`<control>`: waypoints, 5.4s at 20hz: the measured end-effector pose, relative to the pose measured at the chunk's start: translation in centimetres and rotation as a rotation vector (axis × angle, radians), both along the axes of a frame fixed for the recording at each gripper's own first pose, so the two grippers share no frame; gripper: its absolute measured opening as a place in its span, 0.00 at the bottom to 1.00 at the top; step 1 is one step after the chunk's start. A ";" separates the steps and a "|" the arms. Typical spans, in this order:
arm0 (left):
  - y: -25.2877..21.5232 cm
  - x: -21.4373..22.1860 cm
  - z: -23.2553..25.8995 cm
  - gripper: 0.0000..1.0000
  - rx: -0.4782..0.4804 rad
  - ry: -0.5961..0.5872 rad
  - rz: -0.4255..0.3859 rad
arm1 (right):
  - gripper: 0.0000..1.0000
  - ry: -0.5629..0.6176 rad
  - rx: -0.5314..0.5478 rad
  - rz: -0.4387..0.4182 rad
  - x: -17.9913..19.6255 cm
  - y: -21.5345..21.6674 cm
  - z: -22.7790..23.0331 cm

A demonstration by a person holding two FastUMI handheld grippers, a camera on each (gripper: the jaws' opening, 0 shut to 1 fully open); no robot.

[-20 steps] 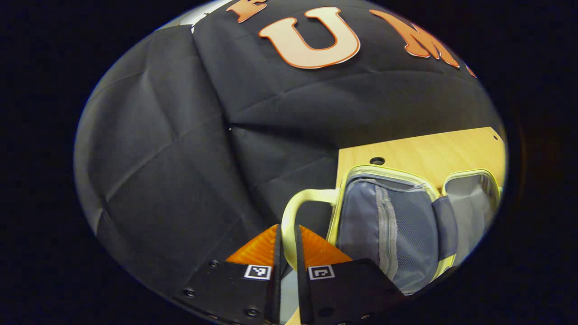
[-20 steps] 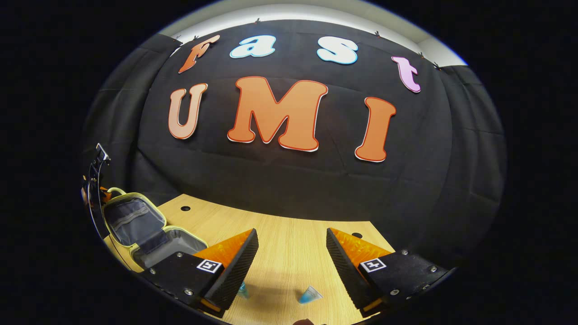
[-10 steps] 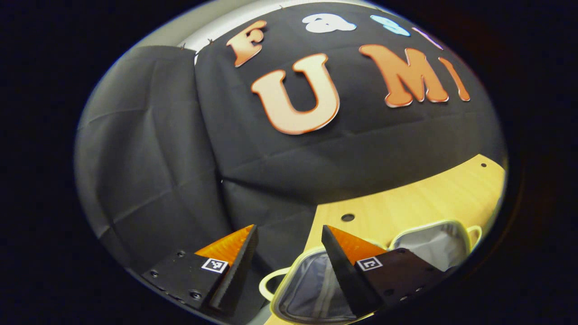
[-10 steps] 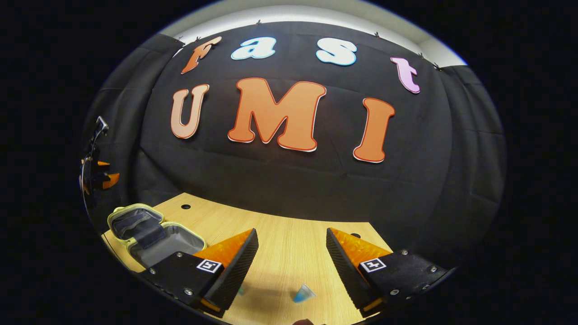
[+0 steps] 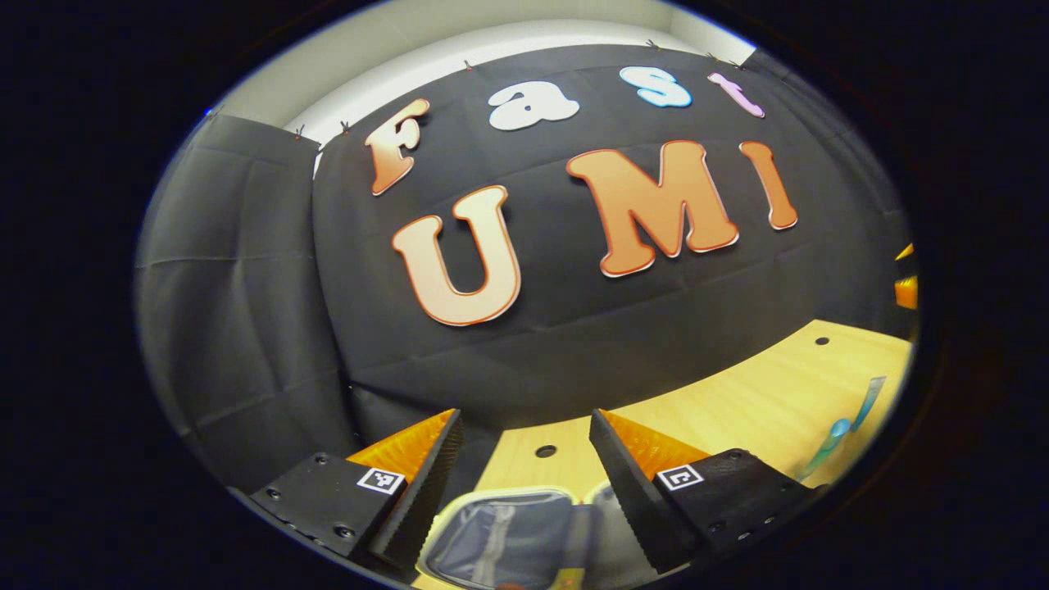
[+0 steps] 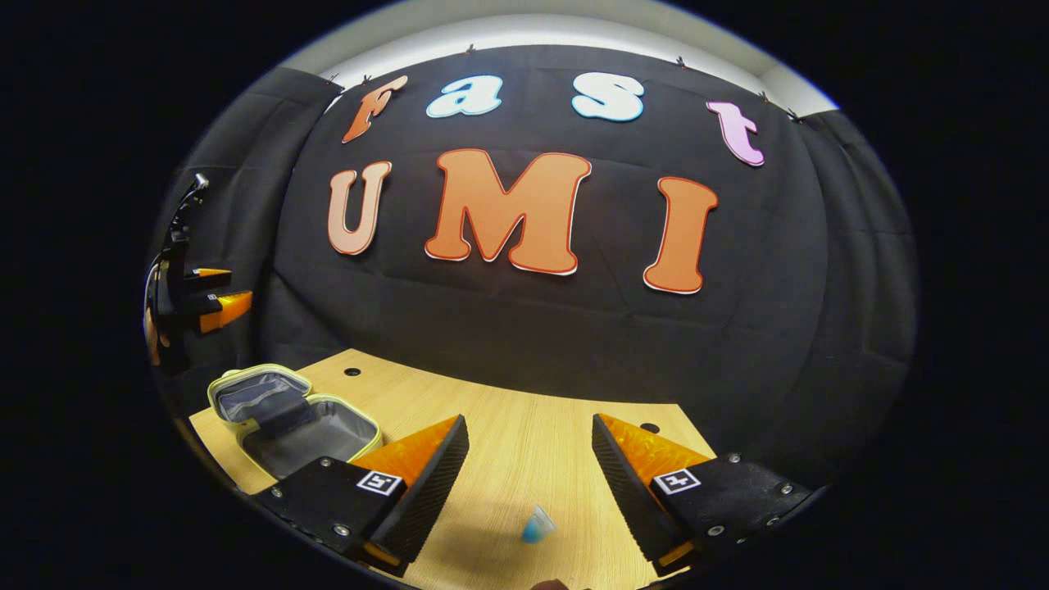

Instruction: First open the suitcase, pack the skin care products into it, and then close the suitcase.

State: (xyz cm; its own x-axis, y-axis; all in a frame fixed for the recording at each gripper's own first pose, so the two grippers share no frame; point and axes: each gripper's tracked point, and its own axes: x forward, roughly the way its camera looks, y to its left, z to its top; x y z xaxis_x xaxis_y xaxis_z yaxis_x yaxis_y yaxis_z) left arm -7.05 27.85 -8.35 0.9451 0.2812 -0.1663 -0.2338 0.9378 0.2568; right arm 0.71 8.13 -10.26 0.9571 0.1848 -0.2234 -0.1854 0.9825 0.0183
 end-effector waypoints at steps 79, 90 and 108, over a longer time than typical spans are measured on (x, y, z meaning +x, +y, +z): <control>-15.2 1.9 -4.0 0.43 -0.262 0.120 -0.175 | 0.27 0.125 0.016 0.329 1.7 7.7 -3.7; -5.6 -0.1 -10.4 0.45 -0.338 0.301 -0.145 | 0.27 0.133 0.022 0.393 0.2 16.6 -1.7; -4.5 -3.1 -26.5 0.43 -0.457 0.804 -0.208 | 0.28 0.267 0.144 0.410 -0.9 24.8 -4.0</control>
State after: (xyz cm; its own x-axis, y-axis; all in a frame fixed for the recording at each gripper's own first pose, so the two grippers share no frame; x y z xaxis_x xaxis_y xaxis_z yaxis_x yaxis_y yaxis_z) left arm -10.16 23.33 -34.89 0.5233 -0.1328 -0.8418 0.0363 0.9904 -0.1337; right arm -0.24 32.90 -14.26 0.7123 0.5804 -0.3946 -0.5258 0.8137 0.2478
